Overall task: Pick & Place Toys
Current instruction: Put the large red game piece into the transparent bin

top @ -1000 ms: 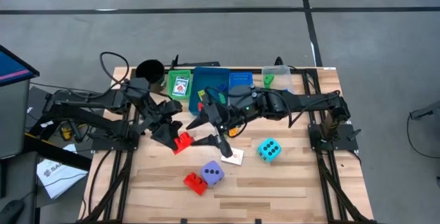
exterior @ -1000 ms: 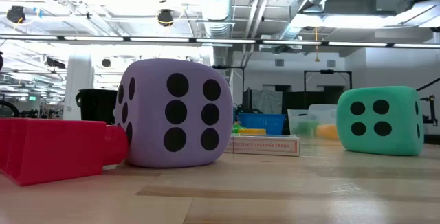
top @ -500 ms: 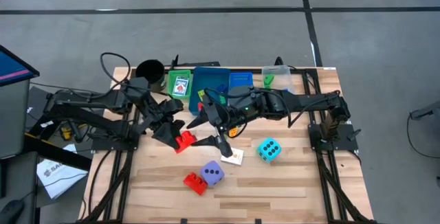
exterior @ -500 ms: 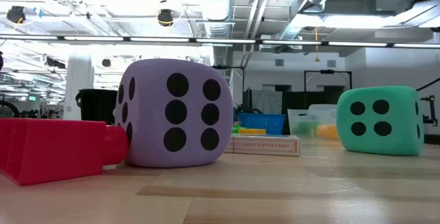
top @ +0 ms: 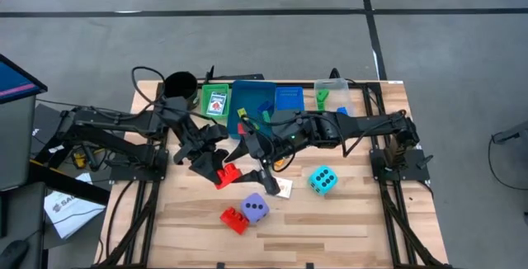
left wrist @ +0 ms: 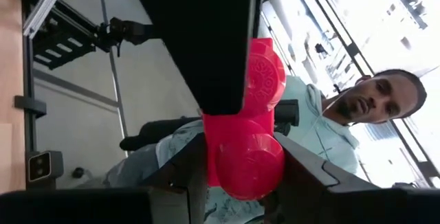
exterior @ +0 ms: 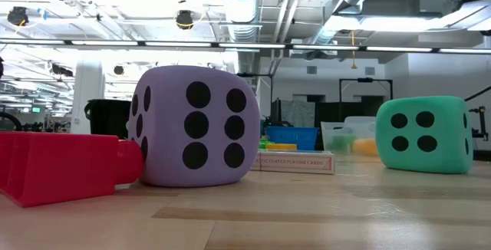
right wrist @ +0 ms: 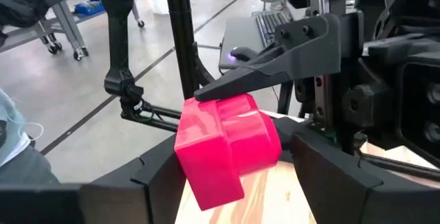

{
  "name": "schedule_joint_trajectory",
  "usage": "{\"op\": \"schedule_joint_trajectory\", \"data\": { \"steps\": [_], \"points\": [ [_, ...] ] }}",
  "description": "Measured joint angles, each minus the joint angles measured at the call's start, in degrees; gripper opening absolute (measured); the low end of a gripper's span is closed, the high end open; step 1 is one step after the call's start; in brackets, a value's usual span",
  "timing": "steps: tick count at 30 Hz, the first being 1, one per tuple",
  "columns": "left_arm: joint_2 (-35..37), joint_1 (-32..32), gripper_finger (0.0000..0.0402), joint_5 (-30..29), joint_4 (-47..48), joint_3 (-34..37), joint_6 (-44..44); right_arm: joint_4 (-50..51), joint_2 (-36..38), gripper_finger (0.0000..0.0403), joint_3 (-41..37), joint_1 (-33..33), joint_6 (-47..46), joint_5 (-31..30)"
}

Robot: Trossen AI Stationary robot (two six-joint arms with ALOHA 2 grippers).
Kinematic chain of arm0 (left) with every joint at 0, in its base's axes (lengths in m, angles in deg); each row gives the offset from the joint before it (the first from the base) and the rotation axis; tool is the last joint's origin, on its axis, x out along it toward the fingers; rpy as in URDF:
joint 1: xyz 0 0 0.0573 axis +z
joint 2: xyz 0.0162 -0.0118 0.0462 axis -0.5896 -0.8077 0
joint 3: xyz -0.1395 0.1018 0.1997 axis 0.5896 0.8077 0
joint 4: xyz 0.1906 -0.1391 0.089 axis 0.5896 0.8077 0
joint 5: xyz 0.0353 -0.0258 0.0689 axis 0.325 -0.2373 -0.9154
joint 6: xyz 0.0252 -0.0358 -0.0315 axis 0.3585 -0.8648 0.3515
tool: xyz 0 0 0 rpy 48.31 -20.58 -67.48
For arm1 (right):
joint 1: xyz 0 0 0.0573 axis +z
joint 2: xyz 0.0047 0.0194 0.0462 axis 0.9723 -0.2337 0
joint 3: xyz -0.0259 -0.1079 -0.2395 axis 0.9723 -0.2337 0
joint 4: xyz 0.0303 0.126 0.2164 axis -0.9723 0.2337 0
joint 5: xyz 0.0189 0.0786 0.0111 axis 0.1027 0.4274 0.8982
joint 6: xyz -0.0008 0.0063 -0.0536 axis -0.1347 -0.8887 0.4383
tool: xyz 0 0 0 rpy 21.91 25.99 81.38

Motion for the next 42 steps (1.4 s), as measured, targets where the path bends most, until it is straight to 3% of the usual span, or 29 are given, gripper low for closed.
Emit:
{"op": "schedule_joint_trajectory", "data": {
  "steps": [9, 19, 30, 35, 42],
  "points": [
    [-0.28, 0.31, 0.0122, 0.09, -0.72, 0.0, -0.05, -0.09, 0.04, 0.0233, 0.0, 0.09, -0.13, -0.1],
    [-0.35, 0.33, 0.0122, -1.42, -0.85, 0.0, 0.0, -0.41, 0.04, 0.0127, 0.02, -0.06, -0.37, -1.38],
    [-0.41, 0.44, 0.0265, -1.11, -0.25, 0.0, -0.05, 0.27, -0.16, 0.0016, -0.02, 0.36, -0.79, -0.23],
    [-0.39, 0.84, 0.0279, 1.5, 0.2, 0.0, -0.03, 1.48, -0.16, 0.0013, -0.02, 0.53, -1.95, -0.27],
    [-0.38, 4.47, 0.0271, 6.75, 2.53, 0.0, 0.13, 7.13, 0.17, 0.0005, 0.0, 0.53, -4.16, -0.39]
  ]
}}
